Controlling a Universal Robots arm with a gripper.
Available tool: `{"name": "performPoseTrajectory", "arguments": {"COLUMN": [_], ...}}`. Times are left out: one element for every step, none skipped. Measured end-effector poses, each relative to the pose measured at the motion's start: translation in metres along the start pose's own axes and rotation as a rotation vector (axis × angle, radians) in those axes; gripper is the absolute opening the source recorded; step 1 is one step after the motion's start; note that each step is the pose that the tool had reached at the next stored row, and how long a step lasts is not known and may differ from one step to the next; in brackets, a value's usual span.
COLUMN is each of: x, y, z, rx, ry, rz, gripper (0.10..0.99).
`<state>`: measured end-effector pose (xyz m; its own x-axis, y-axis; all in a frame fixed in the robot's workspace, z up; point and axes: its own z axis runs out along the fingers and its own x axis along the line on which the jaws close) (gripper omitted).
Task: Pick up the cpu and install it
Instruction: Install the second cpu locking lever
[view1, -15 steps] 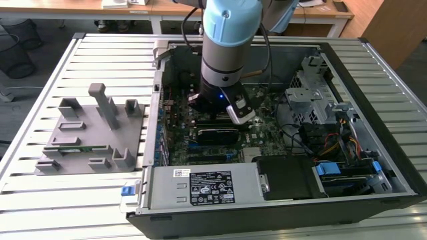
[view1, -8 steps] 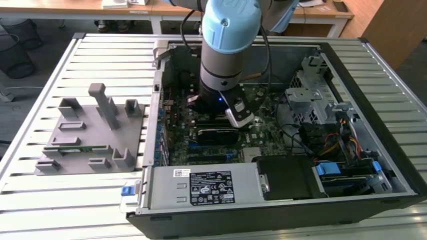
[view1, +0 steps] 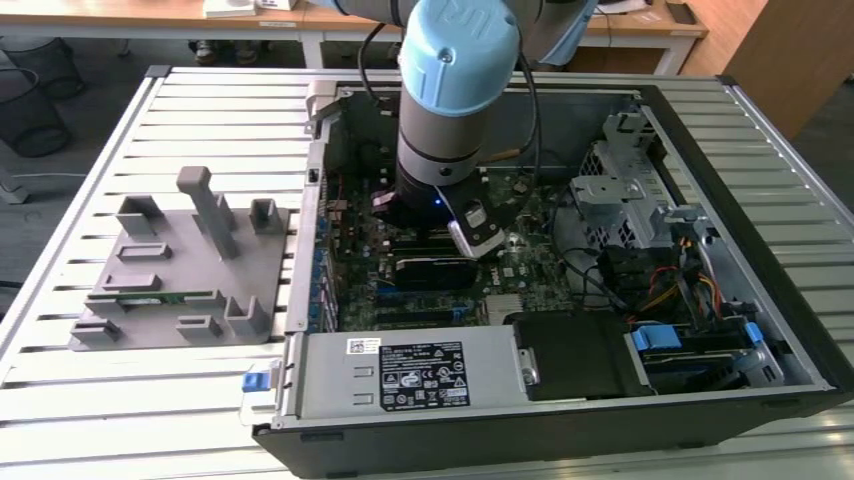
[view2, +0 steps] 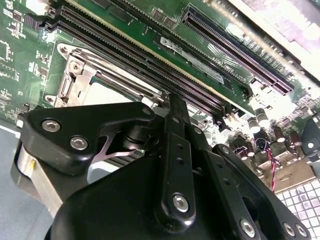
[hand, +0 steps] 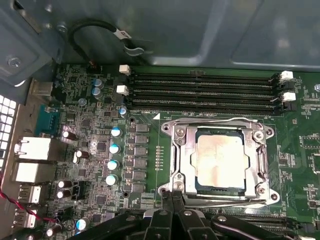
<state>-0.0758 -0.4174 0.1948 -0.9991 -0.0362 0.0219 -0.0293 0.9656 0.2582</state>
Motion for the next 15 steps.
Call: {"name": "performPoseTrajectory", "arguments": {"x": [0.0001,0.0002,0.0003,0.0004,0.0006,0.0008,0.0011,0.0012,0.0015,0.0018,0.0023,0.0027,0.0032,0.0035,0.0036], "y": [-0.0001,-0.0002,-0.0003,-0.0003,-0.0004,-0.0004,-0.0004,-0.0005,-0.0005,-0.0005,-0.0005,-0.0006,-0.0007,-0.0007,-0.0008], "z": [0.0002,0.0004,0.0005,0.0006,0.0008,0.0010,0.0011,0.0012,0.0014,0.0017,0.0019,0.0020,0.0023,0.0027,0.0030], "rx": [-0.003,-0.005,-0.008,-0.010,-0.012,-0.016,-0.018,-0.020,-0.022,-0.023,-0.024,-0.024,-0.025,-0.026,-0.027], "ry": [-0.0001,-0.0002,-0.0002,-0.0002,-0.0003,-0.0003,-0.0005,-0.0006,-0.0007,-0.0008,-0.0008,-0.0008,-0.0008,-0.0008,-0.0007], "rz": [0.000,0.000,0.000,0.000,-0.001,-0.001,-0.001,-0.001,-0.001,-0.001,-0.001,-0.001,-0.001,-0.001,-0.001], "gripper": [0.106,0.106,0.106,0.106,0.106,0.106,0.106,0.106,0.106,0.106,0.106,0.106,0.106,0.106,0.106]}}
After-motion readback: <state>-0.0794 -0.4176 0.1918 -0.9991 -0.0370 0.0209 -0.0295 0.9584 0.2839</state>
